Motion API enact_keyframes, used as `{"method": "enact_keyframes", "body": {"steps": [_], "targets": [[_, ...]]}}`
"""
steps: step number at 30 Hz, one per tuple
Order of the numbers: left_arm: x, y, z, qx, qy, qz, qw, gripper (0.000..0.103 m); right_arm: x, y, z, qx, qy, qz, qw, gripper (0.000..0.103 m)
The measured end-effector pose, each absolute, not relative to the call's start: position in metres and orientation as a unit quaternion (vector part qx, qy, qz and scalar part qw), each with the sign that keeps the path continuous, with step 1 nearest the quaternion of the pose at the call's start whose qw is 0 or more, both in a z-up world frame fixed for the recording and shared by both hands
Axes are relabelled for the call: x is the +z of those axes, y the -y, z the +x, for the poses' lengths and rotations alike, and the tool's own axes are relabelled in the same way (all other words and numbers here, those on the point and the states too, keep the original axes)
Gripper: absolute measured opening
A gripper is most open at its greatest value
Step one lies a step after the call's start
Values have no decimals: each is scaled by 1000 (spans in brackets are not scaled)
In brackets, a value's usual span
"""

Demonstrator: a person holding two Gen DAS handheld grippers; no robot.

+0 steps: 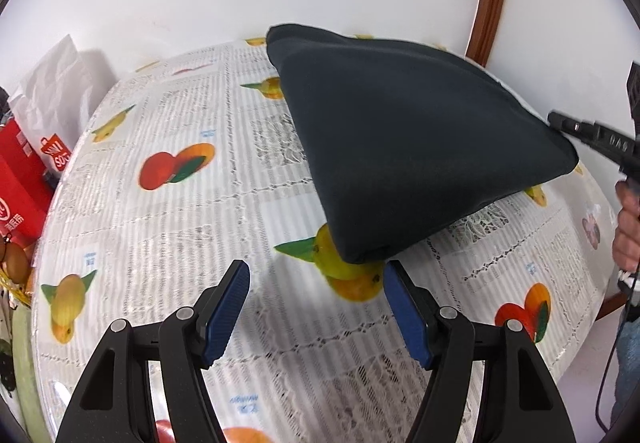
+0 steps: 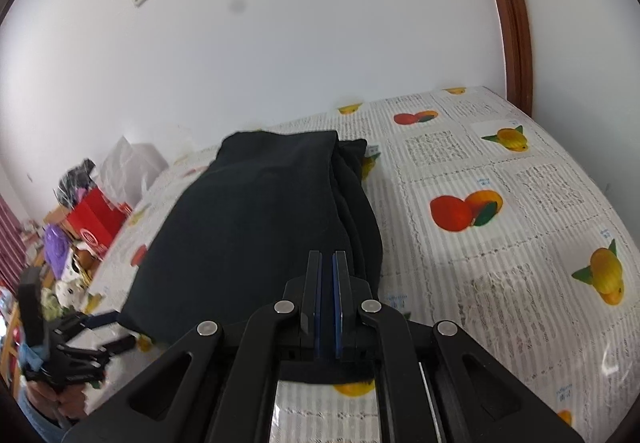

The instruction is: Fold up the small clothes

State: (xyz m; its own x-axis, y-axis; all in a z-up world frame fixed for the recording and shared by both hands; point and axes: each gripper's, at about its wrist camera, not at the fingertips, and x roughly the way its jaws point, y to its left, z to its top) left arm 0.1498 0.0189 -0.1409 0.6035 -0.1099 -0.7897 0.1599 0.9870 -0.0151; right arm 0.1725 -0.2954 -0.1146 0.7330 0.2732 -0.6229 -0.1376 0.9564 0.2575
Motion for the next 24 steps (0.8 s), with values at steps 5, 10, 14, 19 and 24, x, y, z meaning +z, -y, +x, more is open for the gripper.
{"method": "enact_keyframes", "body": {"steps": [5, 10, 14, 19, 24], "targets": [[-127, -25, 144, -71, -427, 17, 901, 67, -118, 291, 167, 96, -361, 67, 925, 6], [-115, -23, 151, -70, -418, 15, 905, 67, -112, 291, 164, 84, -369, 43, 925, 6], [-111, -23, 170, -72, -417, 9, 906, 67, -101, 292, 167, 75, -366, 28, 927, 7], [-105, -21, 186, -72, -415, 4, 907, 67, -86, 292, 183, 68, -365, 19, 928, 14], [-99, -27, 206, -64, -413, -2, 909, 67, -75, 288, 212, 69, -367, 12, 927, 31]]}}
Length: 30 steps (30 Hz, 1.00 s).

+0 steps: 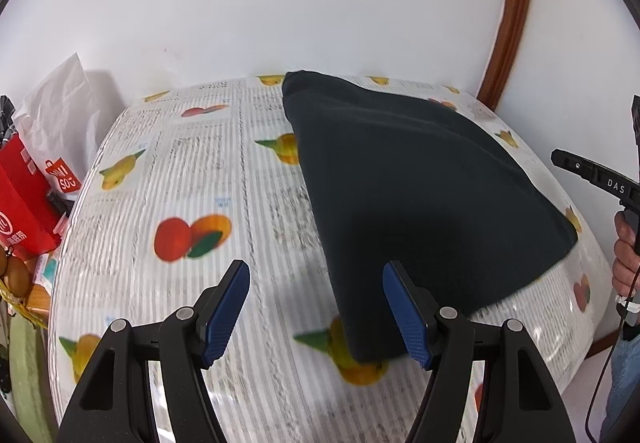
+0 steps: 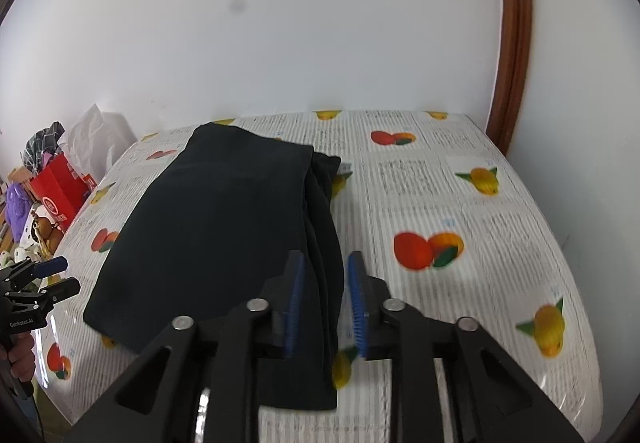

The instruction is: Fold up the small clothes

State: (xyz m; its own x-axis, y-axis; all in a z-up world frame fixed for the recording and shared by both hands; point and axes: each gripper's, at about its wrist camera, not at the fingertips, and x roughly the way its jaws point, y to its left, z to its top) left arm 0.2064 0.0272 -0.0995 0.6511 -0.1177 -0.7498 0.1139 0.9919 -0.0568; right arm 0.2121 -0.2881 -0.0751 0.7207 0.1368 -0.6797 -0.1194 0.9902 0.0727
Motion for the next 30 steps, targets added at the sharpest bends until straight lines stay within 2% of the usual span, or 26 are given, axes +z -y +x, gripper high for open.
{"method": "enact_keyframes", "body": {"steps": [2, 8, 22, 24, 26, 30], "targets": [[-98, -31, 216, -59, -412, -5, 909, 67, -72, 285, 229, 68, -370, 11, 926, 37], [-99, -40, 247, -49, -416, -14, 908, 67, -71, 268, 288, 86, -389, 17, 917, 40], [-109, -47, 300, -48, -418, -12, 907, 67, -130, 236, 416, 84, -482, 67, 870, 40], [-111, -46, 305, -52, -419, -12, 906, 67, -137, 235, 426, 80, -495, 76, 862, 37], [-114, -46, 309, -53, -421, -16, 905, 67, -138, 233, 430, 103, -492, 89, 860, 12], [-119, -47, 312, -56, -425, -20, 903, 67, -116, 233, 416, 126, -414, 64, 899, 9]]}}
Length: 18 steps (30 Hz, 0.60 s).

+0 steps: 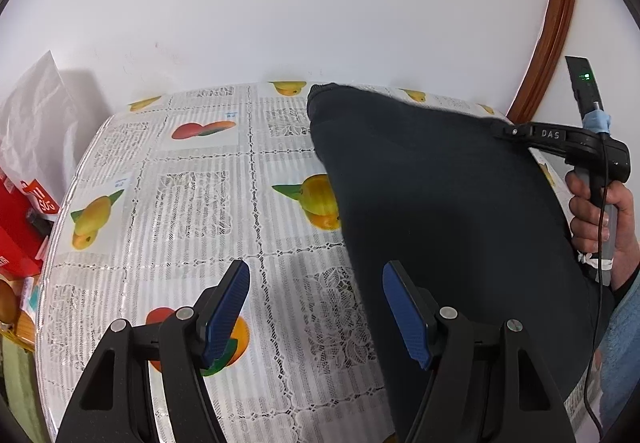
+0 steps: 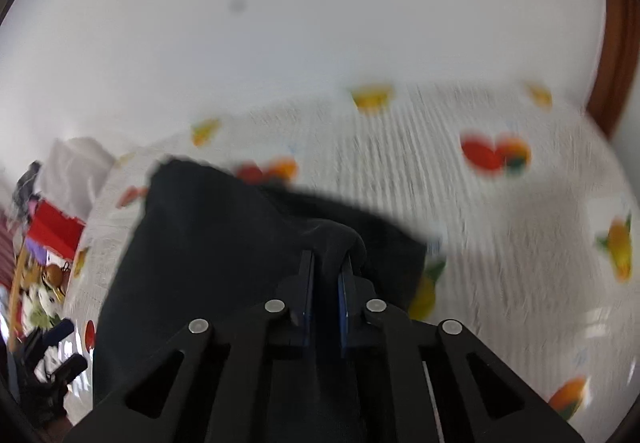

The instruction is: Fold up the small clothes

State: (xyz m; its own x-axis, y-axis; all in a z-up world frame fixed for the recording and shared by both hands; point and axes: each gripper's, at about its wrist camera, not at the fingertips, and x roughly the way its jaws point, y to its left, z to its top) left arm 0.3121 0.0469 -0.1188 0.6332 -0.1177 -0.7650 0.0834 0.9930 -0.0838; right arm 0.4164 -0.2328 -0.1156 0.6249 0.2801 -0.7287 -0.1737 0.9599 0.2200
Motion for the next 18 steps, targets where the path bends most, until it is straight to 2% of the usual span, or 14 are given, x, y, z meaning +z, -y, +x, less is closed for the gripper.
{"method": "enact_keyframes", "body": {"steps": [4, 6, 10, 18], "targets": [[-123, -48, 312, -57, -429, -23, 901, 67, -129, 234, 430, 104, -454, 64, 883, 11], [-123, -48, 309, -59, -428, -25, 901, 67, -131, 234, 430, 90, -467, 51, 878, 17], [-121, -47, 303, -64, -427, -26, 902, 67, -115, 241, 409, 69, -440, 23, 895, 30], [-120, -34, 284, -86, -425, -39, 900, 67, -99, 279, 335, 91, -425, 49, 899, 35]]}}
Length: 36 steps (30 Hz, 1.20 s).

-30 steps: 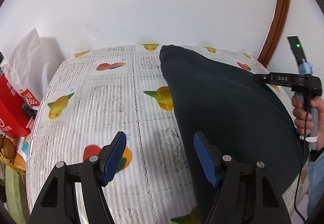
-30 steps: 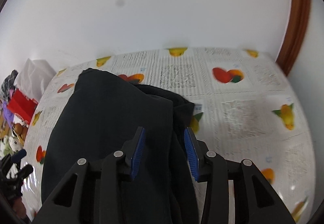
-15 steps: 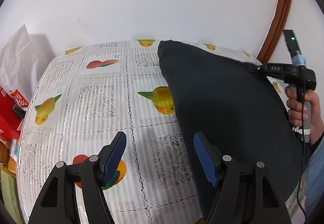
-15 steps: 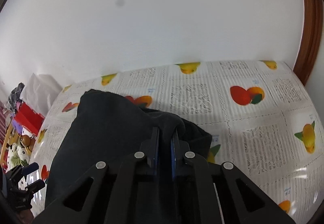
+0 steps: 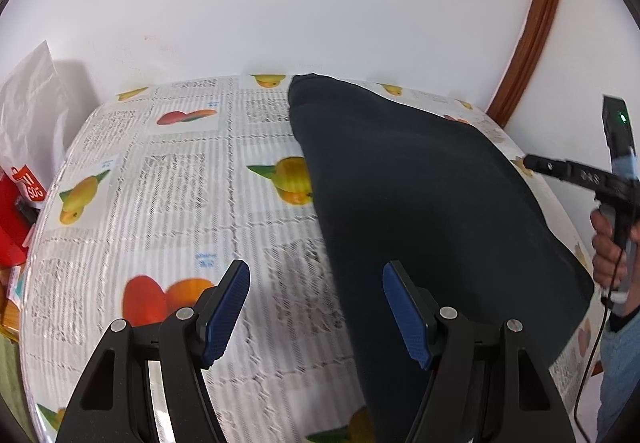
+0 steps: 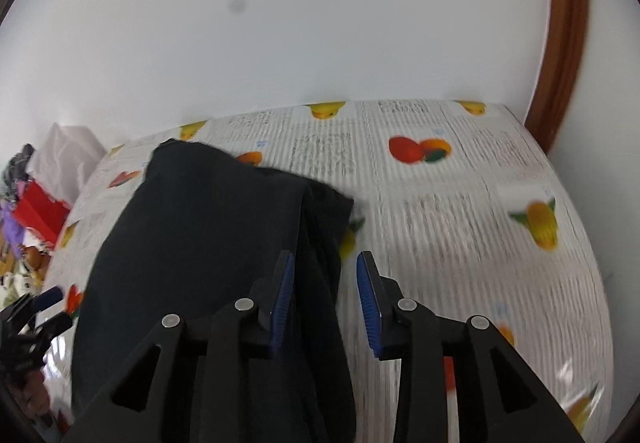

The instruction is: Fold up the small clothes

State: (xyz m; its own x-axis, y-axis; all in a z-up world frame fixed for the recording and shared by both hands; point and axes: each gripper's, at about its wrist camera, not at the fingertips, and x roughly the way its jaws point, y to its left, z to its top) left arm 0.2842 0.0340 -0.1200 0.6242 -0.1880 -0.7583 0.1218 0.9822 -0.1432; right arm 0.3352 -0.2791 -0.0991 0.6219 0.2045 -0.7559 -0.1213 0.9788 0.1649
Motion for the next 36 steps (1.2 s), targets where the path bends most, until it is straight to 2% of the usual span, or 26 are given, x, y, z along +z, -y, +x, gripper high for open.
{"method": "enact_keyframes", "body": {"steps": [7, 8, 10, 13, 15, 26, 29, 36], "targets": [[-121, -28, 273, -89, -427, -49, 899, 67, -123, 274, 306, 133, -451, 51, 881, 35], [-121, -28, 272, -90, -428, -48, 898, 67, -128, 273, 307, 136, -460, 52, 876, 29], [-121, -27, 270, -87, -431, -46, 897, 67, -132, 273, 304, 149, -459, 58, 874, 6], [-120, -28, 267, -88, -432, -45, 896, 67, -118, 287, 289, 155, -395, 87, 901, 5], [-121, -27, 266, -89, -432, -44, 896, 67, -122, 292, 289, 139, -391, 113, 903, 2], [-116, -20, 249, -96, -428, -42, 898, 67, -106, 295, 254, 101, -385, 91, 913, 6], [-114, -17, 242, -98, -426, -39, 899, 67, -106, 299, 239, 94, -390, 83, 912, 15], [-112, -17, 219, -97, -422, -25, 901, 67, -109, 320, 204, 53, -392, 62, 916, 26]]}}
